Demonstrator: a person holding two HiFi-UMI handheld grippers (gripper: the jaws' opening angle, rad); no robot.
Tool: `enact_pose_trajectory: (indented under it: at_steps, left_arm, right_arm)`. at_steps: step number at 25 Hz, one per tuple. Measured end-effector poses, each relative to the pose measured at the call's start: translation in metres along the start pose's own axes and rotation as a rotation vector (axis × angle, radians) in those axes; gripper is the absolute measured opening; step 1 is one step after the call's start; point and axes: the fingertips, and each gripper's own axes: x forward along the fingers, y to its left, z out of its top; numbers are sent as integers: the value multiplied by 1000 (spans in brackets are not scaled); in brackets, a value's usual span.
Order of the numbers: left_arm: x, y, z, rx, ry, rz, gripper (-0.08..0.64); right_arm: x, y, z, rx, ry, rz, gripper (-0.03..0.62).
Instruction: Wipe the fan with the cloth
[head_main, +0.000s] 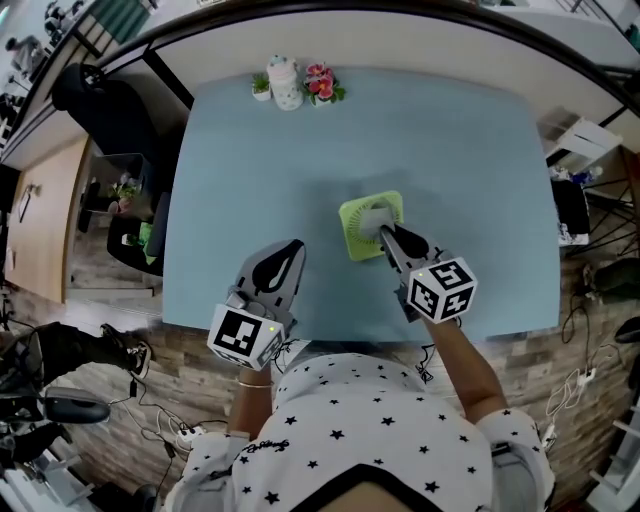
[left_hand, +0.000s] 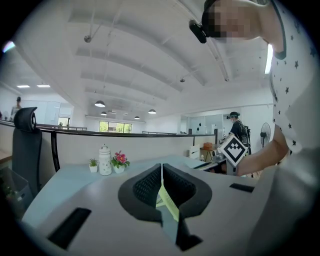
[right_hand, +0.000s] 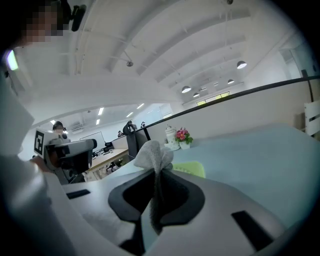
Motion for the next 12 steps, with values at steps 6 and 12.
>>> enact_pose_trajectory:
  at_steps: [6, 12]
  left_arm:
    - [-10, 8, 0, -9, -3, 41, 34]
    - [-27, 20, -5, -18, 4, 96, 34]
  right_arm:
    - [29, 37, -23, -37, 77, 98, 28]
    - [50, 48, -49, -59, 147, 123, 28]
